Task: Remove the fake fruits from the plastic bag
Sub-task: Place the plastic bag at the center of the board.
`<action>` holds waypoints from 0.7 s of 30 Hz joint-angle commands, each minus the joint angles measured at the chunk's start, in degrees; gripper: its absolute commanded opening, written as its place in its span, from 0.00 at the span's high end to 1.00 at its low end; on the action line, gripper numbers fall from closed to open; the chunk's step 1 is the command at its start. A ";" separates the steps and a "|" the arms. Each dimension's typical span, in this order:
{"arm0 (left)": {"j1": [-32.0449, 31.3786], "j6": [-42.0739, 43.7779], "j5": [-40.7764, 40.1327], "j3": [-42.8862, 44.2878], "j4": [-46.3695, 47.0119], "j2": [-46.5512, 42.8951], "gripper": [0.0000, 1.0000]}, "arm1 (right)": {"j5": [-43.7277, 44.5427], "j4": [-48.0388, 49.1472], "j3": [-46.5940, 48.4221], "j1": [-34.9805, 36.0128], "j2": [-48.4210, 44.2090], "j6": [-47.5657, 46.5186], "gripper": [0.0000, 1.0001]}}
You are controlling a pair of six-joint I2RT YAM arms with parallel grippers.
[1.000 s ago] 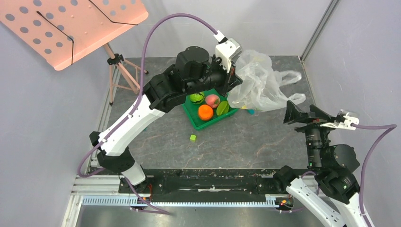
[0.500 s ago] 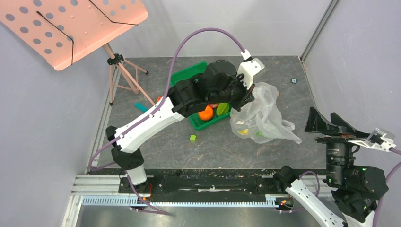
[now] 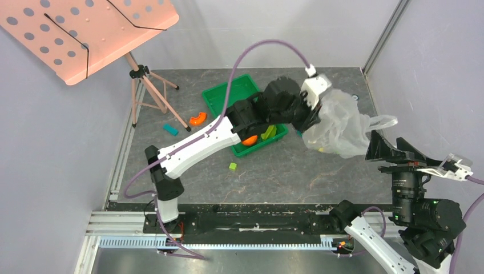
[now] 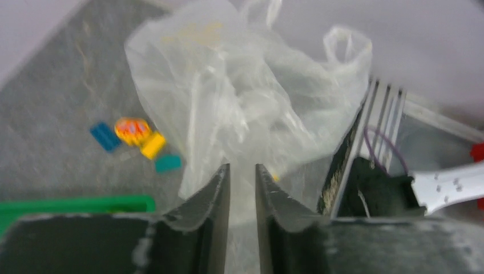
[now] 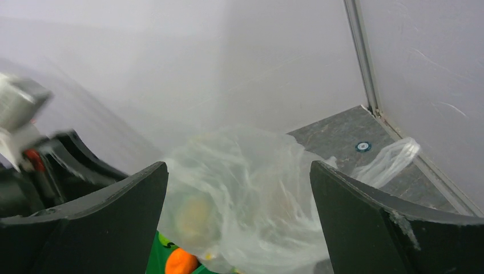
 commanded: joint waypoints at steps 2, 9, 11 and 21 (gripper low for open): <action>0.17 -3.41 1.86 -26.30 13.54 -10.46 0.64 | -2.04 0.16 -1.53 -0.03 2.04 1.67 0.02; 0.32 -8.71 -3.43 -48.26 18.29 -17.80 0.34 | -5.31 1.15 -3.89 0.08 4.02 2.70 0.02; 0.49 -9.15 -4.30 -51.20 18.43 -20.11 0.33 | -6.05 1.17 -4.56 0.02 4.69 3.03 0.02; 1.50 -11.76 -12.91 -63.87 13.91 -37.11 0.00 | -12.40 -0.36 -8.27 0.04 8.42 4.06 0.02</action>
